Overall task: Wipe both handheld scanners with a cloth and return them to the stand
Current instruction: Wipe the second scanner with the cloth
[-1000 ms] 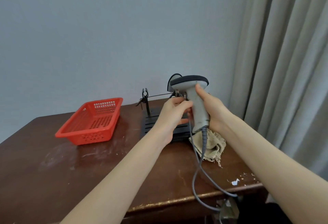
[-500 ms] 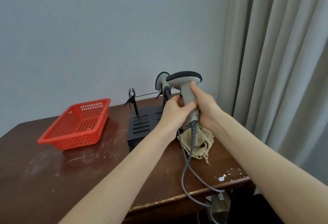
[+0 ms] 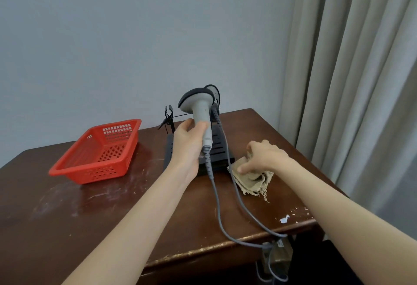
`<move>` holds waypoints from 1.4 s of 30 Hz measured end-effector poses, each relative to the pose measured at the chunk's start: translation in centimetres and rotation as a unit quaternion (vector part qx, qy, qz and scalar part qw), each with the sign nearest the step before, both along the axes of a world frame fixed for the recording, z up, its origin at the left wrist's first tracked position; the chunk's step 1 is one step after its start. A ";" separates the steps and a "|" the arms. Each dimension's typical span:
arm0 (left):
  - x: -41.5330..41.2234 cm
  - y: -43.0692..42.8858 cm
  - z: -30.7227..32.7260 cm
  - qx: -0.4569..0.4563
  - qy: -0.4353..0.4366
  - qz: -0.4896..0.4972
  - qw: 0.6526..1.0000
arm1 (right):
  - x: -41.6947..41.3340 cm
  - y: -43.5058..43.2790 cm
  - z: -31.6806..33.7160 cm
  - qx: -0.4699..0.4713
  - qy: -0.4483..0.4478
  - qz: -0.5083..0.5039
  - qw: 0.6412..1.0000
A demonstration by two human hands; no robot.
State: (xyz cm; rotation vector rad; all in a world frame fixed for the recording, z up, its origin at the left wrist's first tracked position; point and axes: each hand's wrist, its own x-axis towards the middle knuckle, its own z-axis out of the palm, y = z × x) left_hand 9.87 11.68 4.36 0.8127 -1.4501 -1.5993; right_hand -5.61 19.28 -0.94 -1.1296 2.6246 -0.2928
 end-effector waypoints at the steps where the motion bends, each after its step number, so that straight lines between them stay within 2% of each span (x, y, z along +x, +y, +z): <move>1: 0.4 -0.2 -0.3 0.007 0.001 0.008 1.000 | 0.2 -0.2 -0.4 0.018 0.016 -0.007 1.000; 5: 1.5 -0.7 -1.0 0.043 0.019 0.024 0.999 | 0.2 -0.8 -1.6 0.029 0.006 0.000 1.000; 10: 2.1 -1.2 -1.2 0.068 0.056 0.020 0.996 | -1.2 -1.2 -2.0 -0.071 -0.028 0.014 0.997; 13: 2.4 -1.4 -1.2 0.073 0.064 0.008 0.995 | -1.9 -1.3 -1.4 -0.193 -0.136 -0.022 0.971; 15: 2.4 -1.6 -1.2 0.072 0.067 0.008 0.995 | -2.1 -1.2 -1.0 -0.238 -0.207 -0.031 0.948; 17: 2.3 -1.7 -1.2 0.071 0.064 0.010 0.995 | -2.5 -1.1 -0.9 -0.185 -0.100 -0.026 0.977; 19: 2.2 -1.8 -1.3 0.071 0.061 0.012 0.996 | -2.5 -0.8 -0.6 -0.132 0.019 -0.038 0.990; 23: 1.8 -1.8 -1.3 0.080 0.066 0.016 0.994 | -1.6 -1.0 -0.4 -0.081 0.105 -0.015 0.991; 26: 1.6 -1.7 -1.3 0.086 0.065 0.012 0.994 | -1.0 -1.5 -0.3 -0.124 0.132 0.020 0.983; 30: 1.7 -1.9 -1.4 0.087 0.065 0.012 0.994 | -0.8 -2.1 -0.2 0.004 0.052 0.016 0.999; 32: 1.8 -1.9 -1.4 0.084 0.064 0.011 0.994 | -1.3 -2.1 -0.7 0.012 -0.012 0.018 1.000; 34: 1.9 -2.0 -1.4 0.082 0.064 0.010 0.995 | -1.9 -2.0 -0.7 -0.060 -0.087 -0.006 0.994; 37: 1.8 -2.1 -1.4 0.083 0.061 0.011 0.995 | -3.0 -1.8 -0.6 -0.214 -0.199 -0.069 0.954; 38: 1.7 -2.1 -1.4 0.084 0.062 0.012 0.994 | -3.4 -1.8 -0.5 -0.232 -0.191 -0.082 0.950; 39: 1.7 -2.1 -1.4 0.084 0.063 0.012 0.994 | -3.9 -1.8 -0.6 -0.212 -0.143 -0.085 0.963; 41: 1.6 -2.1 -1.4 0.084 0.064 0.009 0.994 | -4.2 -1.6 -0.9 -0.121 -0.010 -0.090 0.989; 42: 1.6 -2.1 -1.4 0.084 0.065 0.008 0.994 | -4.1 -1.4 -0.8 -0.098 0.049 -0.096 0.989</move>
